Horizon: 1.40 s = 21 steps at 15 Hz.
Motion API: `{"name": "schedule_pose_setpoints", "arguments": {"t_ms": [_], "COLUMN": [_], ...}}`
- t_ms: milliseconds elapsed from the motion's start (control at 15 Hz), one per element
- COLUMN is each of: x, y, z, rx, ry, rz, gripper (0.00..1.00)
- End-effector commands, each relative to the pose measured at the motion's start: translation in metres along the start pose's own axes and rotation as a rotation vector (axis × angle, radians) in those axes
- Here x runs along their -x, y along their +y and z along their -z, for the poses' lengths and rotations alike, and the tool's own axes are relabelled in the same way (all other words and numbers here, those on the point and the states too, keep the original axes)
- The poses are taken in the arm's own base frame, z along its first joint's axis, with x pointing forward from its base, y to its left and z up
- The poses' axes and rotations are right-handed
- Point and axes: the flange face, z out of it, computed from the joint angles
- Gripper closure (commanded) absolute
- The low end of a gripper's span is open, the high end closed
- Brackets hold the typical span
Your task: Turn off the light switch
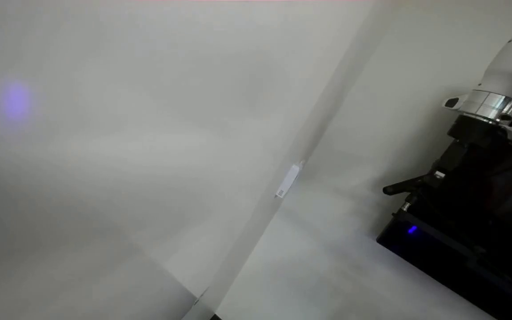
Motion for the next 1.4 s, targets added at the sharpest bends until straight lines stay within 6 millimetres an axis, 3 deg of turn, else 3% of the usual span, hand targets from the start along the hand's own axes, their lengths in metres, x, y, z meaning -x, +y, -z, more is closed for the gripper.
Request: {"name": "schedule_pose_setpoints", "arguments": {"t_ms": [0, 1333], "x": [-0.0001, -0.0016], "y": [0.0000, 0.0048], "z": [0.0006, -0.0054], "rx": [0.000, 0.018], "ry": [-0.001, -0.008], "rz": [0.000, -0.015], "gripper": [0.00, 0.00]}}
